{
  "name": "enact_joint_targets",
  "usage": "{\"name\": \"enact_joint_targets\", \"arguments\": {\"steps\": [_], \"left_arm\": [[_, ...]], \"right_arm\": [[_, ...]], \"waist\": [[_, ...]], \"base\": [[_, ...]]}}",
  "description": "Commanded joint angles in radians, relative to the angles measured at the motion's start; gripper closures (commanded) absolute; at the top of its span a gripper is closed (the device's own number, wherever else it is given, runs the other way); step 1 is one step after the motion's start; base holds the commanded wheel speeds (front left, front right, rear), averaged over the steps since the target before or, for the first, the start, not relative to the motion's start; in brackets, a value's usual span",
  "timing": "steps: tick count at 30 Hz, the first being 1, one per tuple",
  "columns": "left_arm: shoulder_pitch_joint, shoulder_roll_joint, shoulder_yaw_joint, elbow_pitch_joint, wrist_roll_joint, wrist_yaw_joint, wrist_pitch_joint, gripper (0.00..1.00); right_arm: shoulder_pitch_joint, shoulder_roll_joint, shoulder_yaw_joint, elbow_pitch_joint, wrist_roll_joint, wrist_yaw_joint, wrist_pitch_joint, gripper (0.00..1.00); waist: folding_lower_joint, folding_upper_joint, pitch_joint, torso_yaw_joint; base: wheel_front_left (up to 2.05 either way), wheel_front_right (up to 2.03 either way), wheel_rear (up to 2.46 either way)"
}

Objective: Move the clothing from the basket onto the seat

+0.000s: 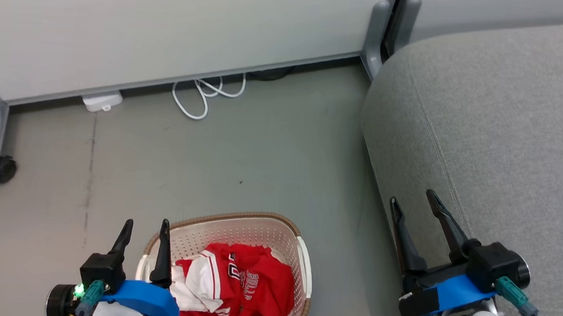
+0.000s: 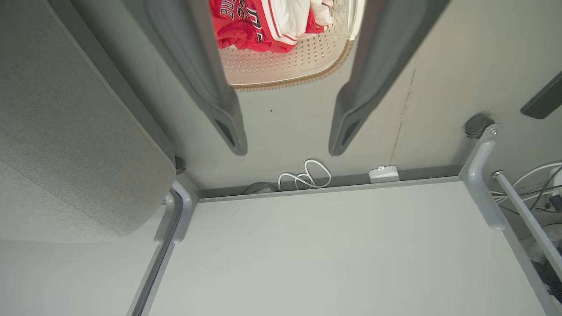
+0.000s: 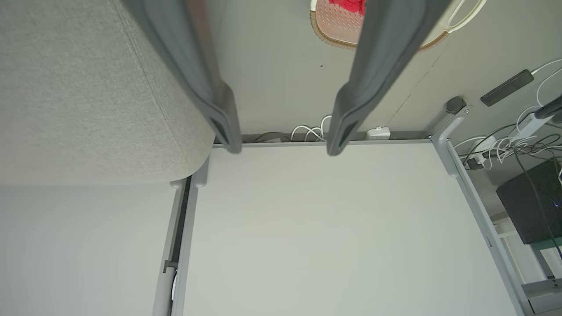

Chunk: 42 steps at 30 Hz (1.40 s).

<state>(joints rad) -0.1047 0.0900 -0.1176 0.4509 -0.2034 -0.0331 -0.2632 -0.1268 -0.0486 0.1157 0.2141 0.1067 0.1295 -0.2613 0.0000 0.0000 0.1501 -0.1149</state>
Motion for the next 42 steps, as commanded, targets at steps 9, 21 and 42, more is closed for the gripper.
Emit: {"name": "enact_joint_targets", "arguments": {"steps": [9,21,42], "left_arm": [[-0.154,0.028,-0.011,0.167,0.019,-0.010,-0.003,0.00],[-0.358,0.095,-0.023,0.444,0.042,0.008,0.073,0.00],[-0.534,0.205,-0.014,0.624,0.039,0.086,0.135,0.00]], "right_arm": [[-0.115,-0.003,0.063,-0.047,0.022,0.002,-0.004,0.00],[-0.180,-0.002,0.094,-0.119,0.086,0.002,-0.005,0.00],[-0.224,-0.002,0.124,-0.199,0.188,0.001,-0.005,0.00]], "waist": [[0.0000,0.0000,0.254,-0.146],[0.0000,0.0000,0.458,-0.251],[0.0000,0.0000,0.675,-0.342]], "base": [[0.00,0.00,0.00],[0.00,0.00,0.00],[0.00,0.00,0.00]]}}
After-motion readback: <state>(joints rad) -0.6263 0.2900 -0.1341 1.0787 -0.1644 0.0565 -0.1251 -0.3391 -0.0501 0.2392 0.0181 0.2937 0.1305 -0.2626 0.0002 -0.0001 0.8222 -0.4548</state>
